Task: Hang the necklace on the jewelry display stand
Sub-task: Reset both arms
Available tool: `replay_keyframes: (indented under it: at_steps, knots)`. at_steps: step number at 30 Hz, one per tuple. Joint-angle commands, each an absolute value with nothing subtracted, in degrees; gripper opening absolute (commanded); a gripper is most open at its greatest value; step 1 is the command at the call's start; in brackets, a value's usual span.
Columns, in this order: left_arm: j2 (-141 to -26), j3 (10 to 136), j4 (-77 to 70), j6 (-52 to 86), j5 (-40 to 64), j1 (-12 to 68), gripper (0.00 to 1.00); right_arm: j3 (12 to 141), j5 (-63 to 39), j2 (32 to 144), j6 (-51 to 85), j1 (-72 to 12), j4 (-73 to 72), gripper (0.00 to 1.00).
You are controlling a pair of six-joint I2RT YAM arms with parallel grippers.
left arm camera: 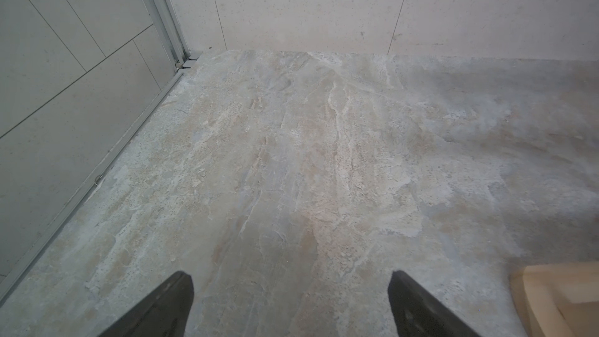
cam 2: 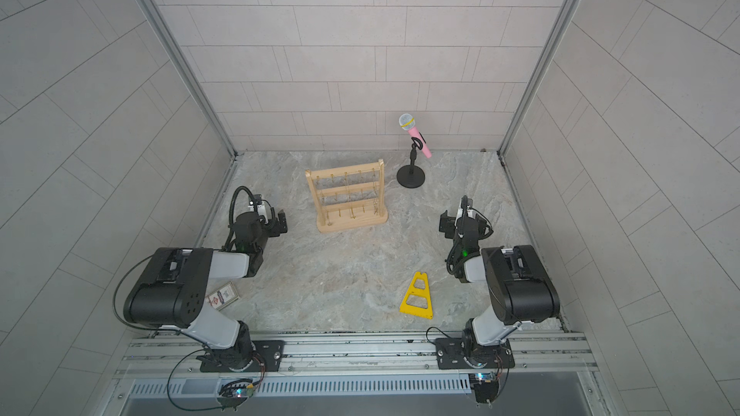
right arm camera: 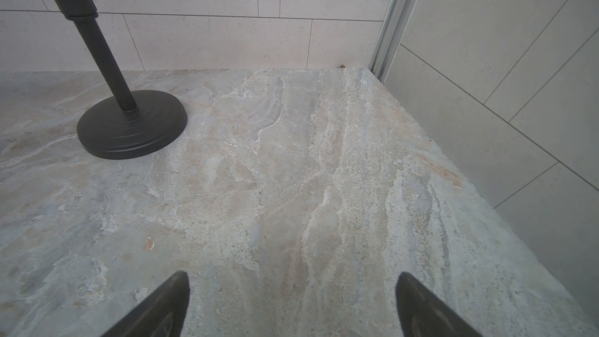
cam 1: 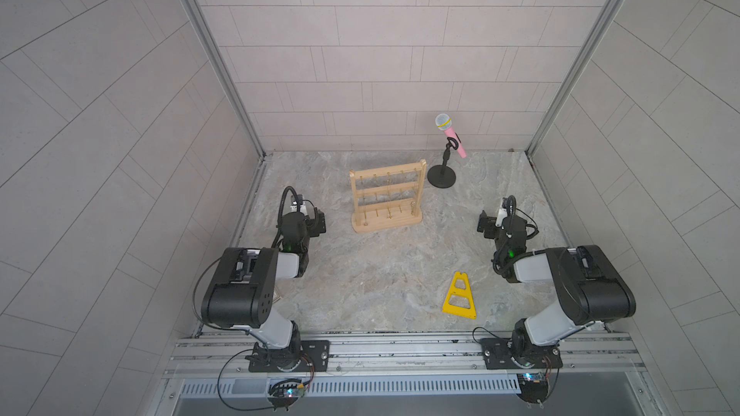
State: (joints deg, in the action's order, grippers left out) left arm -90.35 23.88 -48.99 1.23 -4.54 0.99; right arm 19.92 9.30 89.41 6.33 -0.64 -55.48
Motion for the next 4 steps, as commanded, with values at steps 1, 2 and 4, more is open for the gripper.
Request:
replay_keyframes:
  at_steps: [1,2,4]
  knots:
    - [-90.1,23.8,-49.2,0.5,-4.9,0.6,1.0,21.3,9.7,89.8,4.9,-0.7,-53.7,1.0]
    - [-90.2,23.7,-50.1,0.4,-5.0,0.6,1.0,21.4,9.6,89.7,5.0,-0.8,-53.7,1.0]
    - [-90.4,23.1,-51.4,0.4,-4.8,0.6,1.0,20.7,8.9,89.7,5.0,-0.7,-54.8,1.0]
